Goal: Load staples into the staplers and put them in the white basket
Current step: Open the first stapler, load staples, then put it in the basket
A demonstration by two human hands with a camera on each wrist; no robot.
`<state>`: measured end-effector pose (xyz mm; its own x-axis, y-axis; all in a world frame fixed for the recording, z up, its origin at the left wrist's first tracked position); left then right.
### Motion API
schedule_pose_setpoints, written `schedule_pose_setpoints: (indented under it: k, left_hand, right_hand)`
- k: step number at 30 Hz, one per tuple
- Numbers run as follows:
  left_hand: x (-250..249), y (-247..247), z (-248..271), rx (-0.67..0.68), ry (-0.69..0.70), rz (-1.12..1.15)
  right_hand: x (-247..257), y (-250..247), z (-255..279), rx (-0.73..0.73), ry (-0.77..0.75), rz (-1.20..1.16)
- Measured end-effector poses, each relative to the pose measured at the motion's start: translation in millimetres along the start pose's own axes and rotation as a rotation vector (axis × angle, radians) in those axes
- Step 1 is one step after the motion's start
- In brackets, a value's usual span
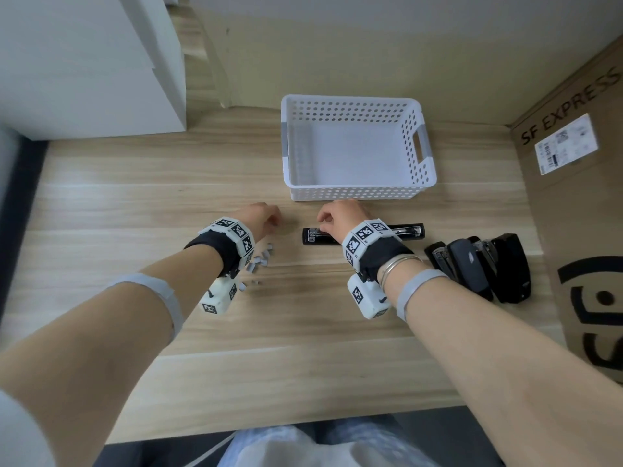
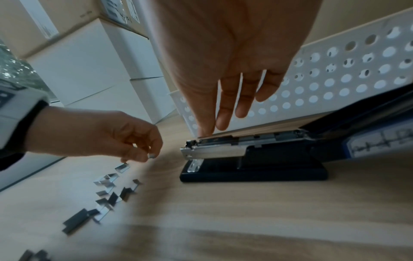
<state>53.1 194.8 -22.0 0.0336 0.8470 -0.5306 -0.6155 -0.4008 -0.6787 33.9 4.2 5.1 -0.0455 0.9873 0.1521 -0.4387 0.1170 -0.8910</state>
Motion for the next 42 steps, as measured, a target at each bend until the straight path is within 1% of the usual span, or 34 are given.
schedule_pose_setpoints:
  k: [3,6,11,16,19,22,25,28,31,35,38,40,42]
  left_hand:
    - [-21.5,-1.1,1.3,0.005,0.024,0.135]
    - [-43.5,-1.0,1.4,0.021,0.037,0.244]
    - [-62.7,3.4,-2.5,0.051,0.010,0.337]
    - [-66.0,7.5,-5.7,0.050,-0.011,0.369]
    - [-62.3,8.6,-5.2,0.017,0.006,0.324]
    - [-60.8,10.3,-0.6,0.062,0.041,0.199]
    - [-60.5,13.7,1.5,0.048,0.058,0.087]
    - [-59.0,15.9,0.4,0.039,0.050,0.095]
    - [-56.1,13.0,-0.5,0.088,0.036,0.132]
    - [-49.3,7.3,2.2,0.131,0.036,0.159]
    - [-42.1,4.6,5.1,0.178,0.038,0.173]
    - [-34.2,0.2,7.1,0.201,0.035,0.140]
    - [-27.4,-4.7,9.1,0.226,0.037,0.023]
  right_hand:
    - [6.6,-2.1,0.5,0.001,-0.073,-0.101]
    - [12.4,-5.6,1.8,-0.016,-0.122,-0.117]
    - [12.3,-8.2,2.5,-0.011,-0.106,-0.061]
    - [6.7,-13.4,8.1,0.030,-0.114,0.029]
    - [-1.2,-9.3,12.9,0.046,-0.063,0.073]
    - [-8.0,-4.9,18.2,0.016,-0.022,0.091]
    - [-7.1,-1.8,18.1,0.001,-0.016,0.080]
    - [-6.5,0.6,14.5,0.012,-0.023,0.084]
    - [-7.5,1.1,10.9,0.025,-0.018,0.062]
    - [-5.3,4.0,6.3,0.003,-0.016,0.056]
    - [-5.8,6.8,5.9,-0.008,0.017,0.050]
    - [-10.7,6.0,6.9,-0.014,0.057,0.035]
    - [-15.7,3.7,8.4,-0.010,0.079,0.052]
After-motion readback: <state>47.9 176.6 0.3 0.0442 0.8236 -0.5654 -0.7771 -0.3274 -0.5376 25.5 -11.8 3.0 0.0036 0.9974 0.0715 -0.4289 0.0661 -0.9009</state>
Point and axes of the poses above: each hand's wrist, its own z-axis away from the middle knuckle, its own y-axis out of the palm, x = y × z, the point moved 1 cm from there along -z, towards the middle knuckle, and after that the axes turned 9 degrees about z, right-handed, at the moved point
